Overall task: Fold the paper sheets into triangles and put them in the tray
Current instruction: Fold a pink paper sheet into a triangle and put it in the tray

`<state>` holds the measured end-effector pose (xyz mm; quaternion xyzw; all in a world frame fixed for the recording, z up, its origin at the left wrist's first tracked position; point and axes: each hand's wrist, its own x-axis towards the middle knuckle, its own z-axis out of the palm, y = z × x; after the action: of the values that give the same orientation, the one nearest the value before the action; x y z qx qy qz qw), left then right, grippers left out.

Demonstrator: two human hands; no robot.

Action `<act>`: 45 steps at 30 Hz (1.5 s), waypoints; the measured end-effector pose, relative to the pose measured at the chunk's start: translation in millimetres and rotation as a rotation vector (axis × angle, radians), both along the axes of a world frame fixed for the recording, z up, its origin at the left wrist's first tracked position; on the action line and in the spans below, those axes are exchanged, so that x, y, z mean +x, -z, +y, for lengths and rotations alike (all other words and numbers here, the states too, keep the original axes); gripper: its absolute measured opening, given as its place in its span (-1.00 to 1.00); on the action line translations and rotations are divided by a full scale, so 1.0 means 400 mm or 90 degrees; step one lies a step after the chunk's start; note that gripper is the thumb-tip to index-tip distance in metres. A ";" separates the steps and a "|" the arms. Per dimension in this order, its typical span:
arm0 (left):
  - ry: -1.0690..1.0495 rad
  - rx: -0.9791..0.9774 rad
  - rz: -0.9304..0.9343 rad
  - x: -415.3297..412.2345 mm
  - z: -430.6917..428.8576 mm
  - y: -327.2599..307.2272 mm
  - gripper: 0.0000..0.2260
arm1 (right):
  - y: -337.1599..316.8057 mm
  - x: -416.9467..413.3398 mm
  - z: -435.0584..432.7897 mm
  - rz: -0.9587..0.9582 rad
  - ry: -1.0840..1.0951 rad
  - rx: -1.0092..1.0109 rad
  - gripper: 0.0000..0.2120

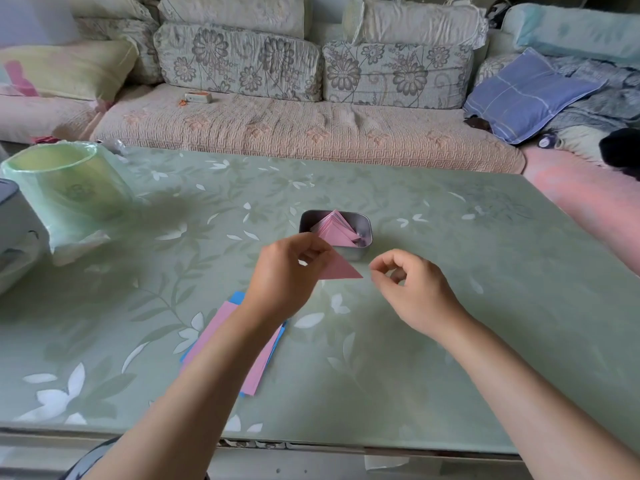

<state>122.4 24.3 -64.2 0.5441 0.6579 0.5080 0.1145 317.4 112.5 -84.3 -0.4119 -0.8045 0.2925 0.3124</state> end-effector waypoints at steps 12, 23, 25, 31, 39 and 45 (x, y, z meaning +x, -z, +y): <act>-0.012 -0.014 0.105 -0.072 0.028 0.023 -0.83 | -0.080 -0.114 0.083 0.034 -0.021 0.060 -0.78; 0.031 -0.271 0.111 -0.095 0.043 0.070 -0.38 | -0.152 -0.229 0.267 -0.364 -0.107 0.050 -0.82; 0.042 -0.276 0.118 -0.090 0.047 0.075 -0.39 | -0.149 -0.239 0.276 -0.417 -0.142 0.029 -0.80; 0.041 -0.270 0.124 -0.083 0.053 0.081 -0.38 | -0.141 -0.276 0.278 -0.589 -0.185 0.064 -0.88; 0.036 -0.261 0.121 -0.084 0.054 0.083 -0.40 | -0.102 -0.313 0.264 -0.701 -0.153 0.200 -0.80; 0.023 -0.259 0.111 -0.086 0.057 0.081 -0.47 | -0.072 -0.322 0.270 -0.673 -0.073 0.280 -0.74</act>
<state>88.1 47.0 -96.7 0.5634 0.7443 0.3138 0.1736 188.5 220.6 -55.4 -0.3833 -0.9142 -0.1109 -0.0707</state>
